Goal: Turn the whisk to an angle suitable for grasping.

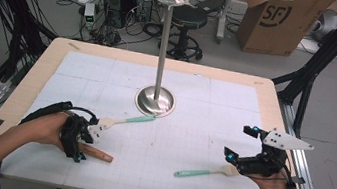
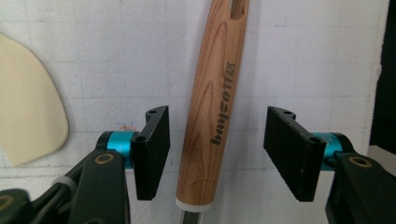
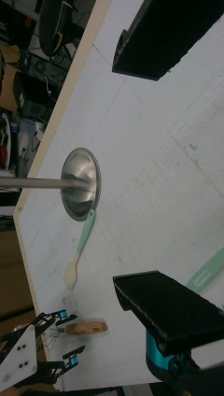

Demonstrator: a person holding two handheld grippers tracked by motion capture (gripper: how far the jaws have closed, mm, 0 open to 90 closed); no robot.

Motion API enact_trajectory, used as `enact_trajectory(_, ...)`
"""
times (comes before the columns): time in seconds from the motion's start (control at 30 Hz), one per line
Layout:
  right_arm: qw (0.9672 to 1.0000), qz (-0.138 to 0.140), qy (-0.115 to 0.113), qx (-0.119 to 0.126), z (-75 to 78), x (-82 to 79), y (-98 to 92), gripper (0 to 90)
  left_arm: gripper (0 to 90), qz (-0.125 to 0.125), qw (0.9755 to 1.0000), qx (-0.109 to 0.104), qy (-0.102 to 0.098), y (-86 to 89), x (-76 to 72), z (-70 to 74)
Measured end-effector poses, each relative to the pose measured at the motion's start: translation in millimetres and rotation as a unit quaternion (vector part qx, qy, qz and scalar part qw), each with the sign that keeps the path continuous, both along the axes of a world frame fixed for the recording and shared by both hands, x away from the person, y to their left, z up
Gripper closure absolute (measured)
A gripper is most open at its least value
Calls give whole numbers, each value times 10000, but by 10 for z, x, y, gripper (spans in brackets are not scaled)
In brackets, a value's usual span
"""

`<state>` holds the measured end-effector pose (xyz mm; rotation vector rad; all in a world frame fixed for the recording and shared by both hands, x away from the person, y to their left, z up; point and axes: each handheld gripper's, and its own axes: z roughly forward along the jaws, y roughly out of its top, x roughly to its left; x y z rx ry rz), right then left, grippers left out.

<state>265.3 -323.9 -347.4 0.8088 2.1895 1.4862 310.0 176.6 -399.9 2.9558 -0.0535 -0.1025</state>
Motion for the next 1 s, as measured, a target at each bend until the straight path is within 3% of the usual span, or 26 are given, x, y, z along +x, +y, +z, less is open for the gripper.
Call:
enact_trajectory(0.17, 10000, -23, 37, -13, -3, -1, 1, 0, 517, 6, 9999, 122, 105, -8, 7, -26)
enact_trajectory(0.3, 10000, -8, 36, -3, -4, -2, 5, 0, 571, 42, 9999, 97, 48, -3, 16, -27)
enact_trajectory(0.5, 10000, 4, 69, -3, -14, 4, 8, 0, 643, 6, 9996, 259, -70, -24, 14, -65)
enact_trajectory(0.8, 10000, -5, 83, -9, -15, 3, 7, 0, 690, -426, 9988, 133, -191, 7, -29, -57)
enact_trajectory(0.83, 10000, 14, 51, -21, -18, 9, 9, 0, 699, -253, 9994, 120, -193, 11, -17, -46)
enact_trajectory(1.0, 10000, 20, 83, -23, -20, 6, 12, 0, 701, -137, 9998, -64, -149, 40, -6, 20)
